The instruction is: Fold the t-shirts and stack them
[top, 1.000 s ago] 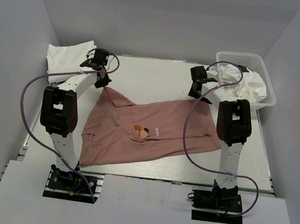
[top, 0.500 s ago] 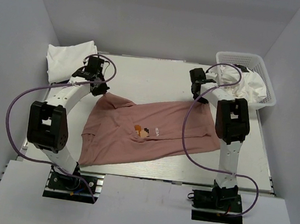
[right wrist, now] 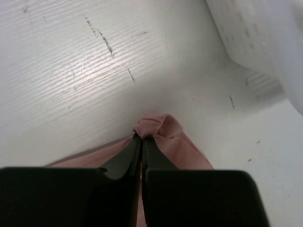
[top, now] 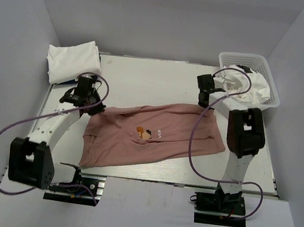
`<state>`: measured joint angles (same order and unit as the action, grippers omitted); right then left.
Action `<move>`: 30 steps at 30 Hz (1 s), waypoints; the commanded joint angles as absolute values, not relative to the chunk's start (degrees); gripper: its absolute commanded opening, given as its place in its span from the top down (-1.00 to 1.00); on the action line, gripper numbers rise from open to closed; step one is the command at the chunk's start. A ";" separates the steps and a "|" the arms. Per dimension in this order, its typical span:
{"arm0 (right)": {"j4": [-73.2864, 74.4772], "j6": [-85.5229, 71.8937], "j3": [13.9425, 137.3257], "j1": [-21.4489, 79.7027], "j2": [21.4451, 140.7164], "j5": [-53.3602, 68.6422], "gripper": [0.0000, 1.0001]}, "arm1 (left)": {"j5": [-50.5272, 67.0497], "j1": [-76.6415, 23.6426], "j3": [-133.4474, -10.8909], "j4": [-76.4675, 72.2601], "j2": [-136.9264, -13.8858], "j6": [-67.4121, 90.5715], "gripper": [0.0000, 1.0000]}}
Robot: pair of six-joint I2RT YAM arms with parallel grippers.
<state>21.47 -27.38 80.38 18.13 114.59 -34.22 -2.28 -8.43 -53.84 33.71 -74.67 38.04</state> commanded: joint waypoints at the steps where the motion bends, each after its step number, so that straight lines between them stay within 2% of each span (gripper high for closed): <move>1: 12.76 -25.75 75.07 18.19 106.10 -31.73 0.98 | 2.81 -8.70 -49.05 32.78 -68.13 41.22 1.00; 10: 11.78 -23.38 71.11 18.19 98.53 -29.62 1.00 | 5.00 -8.70 -46.93 40.07 -56.18 45.35 1.00; 22: 11.78 -23.64 68.73 17.67 96.68 -27.07 1.00 | 5.72 -8.70 -46.41 53.60 -44.30 47.37 1.00; 30: 12.39 -24.17 66.89 17.49 96.42 -26.45 1.00 | 9.84 -8.70 -37.01 58.35 -37.62 49.13 1.00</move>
<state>13.21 -23.79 67.99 18.00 98.89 -26.44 6.85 -8.45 -39.66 54.76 -39.31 48.18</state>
